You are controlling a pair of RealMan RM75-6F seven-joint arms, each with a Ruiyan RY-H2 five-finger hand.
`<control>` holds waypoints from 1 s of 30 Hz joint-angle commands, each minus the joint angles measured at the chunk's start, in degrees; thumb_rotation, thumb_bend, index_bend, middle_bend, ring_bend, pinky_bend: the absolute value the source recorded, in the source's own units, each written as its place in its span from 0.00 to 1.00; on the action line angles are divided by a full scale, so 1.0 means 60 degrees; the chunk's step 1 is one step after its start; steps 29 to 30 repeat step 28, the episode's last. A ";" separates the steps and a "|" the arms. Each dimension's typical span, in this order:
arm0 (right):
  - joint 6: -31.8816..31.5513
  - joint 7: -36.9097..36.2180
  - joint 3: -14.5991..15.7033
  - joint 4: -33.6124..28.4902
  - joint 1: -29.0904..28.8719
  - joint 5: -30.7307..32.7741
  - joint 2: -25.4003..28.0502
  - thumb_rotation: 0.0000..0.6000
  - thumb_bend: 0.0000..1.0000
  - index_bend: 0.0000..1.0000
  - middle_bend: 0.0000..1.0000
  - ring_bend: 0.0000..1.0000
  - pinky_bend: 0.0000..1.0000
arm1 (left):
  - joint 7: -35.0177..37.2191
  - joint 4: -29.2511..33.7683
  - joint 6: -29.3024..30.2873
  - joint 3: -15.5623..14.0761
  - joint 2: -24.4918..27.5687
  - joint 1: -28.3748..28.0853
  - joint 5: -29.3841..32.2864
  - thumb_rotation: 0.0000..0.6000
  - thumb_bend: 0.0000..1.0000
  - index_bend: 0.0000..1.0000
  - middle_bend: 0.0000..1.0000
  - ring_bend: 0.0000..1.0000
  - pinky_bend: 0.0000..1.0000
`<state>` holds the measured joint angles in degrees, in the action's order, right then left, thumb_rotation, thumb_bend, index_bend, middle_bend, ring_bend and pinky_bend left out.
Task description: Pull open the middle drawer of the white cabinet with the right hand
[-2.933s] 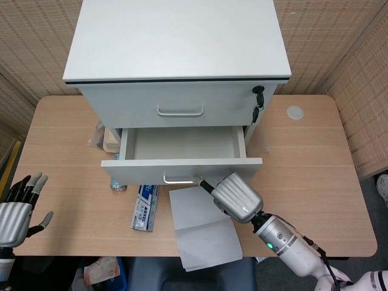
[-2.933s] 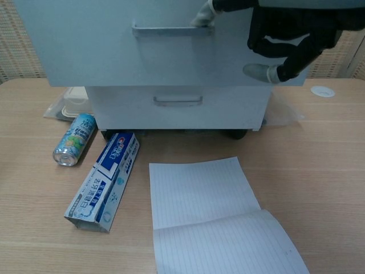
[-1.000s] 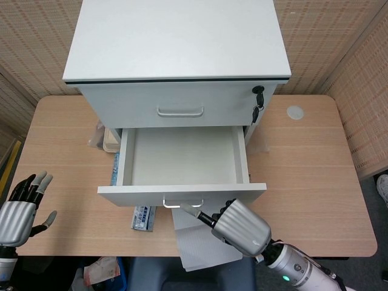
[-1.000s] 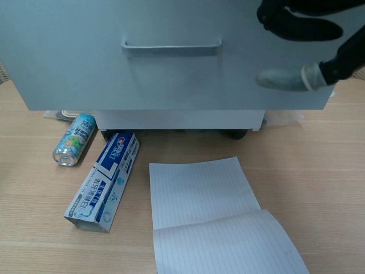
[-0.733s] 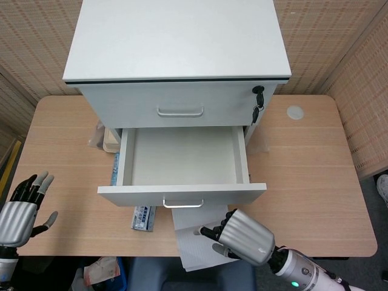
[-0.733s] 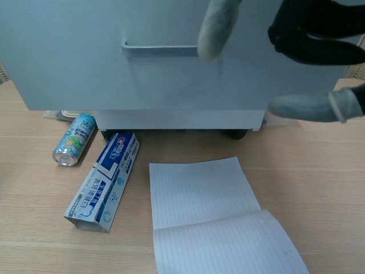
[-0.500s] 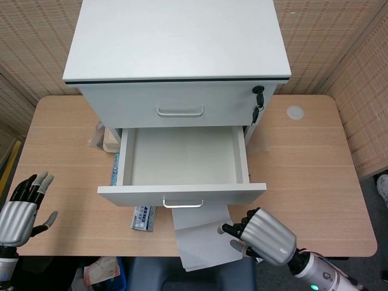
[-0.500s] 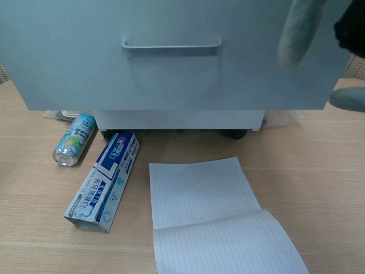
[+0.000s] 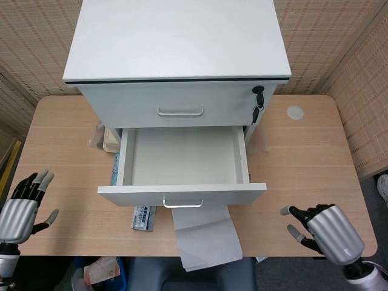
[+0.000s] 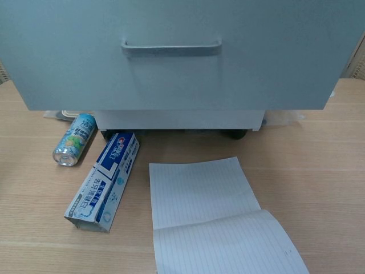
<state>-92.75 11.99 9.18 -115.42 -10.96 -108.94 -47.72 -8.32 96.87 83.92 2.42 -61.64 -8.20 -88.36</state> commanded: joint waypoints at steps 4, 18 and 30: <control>-0.0350 -0.0536 -0.0382 0.1254 0.0724 0.1484 -0.0473 1.00 0.28 0.42 0.70 0.71 0.84 | 0.0005 -0.0053 0.0021 0.0013 -0.0149 0.0014 0.0070 1.00 0.29 0.00 0.00 0.03 0.11; 0.0336 -0.1467 -0.0739 0.2815 0.1205 0.2845 -0.1710 1.00 0.28 0.03 0.21 0.17 0.31 | 0.0179 -0.0773 0.0393 -0.0099 -0.0773 0.0255 0.0005 1.00 0.29 0.00 0.00 0.03 0.11; 0.0563 -0.1653 -0.0973 0.3527 0.1233 0.2838 -0.2394 1.00 0.28 0.00 0.15 0.11 0.24 | 0.0217 -0.1155 0.0566 -0.0244 -0.1162 0.0382 -0.0200 1.00 0.29 0.00 0.00 0.03 0.11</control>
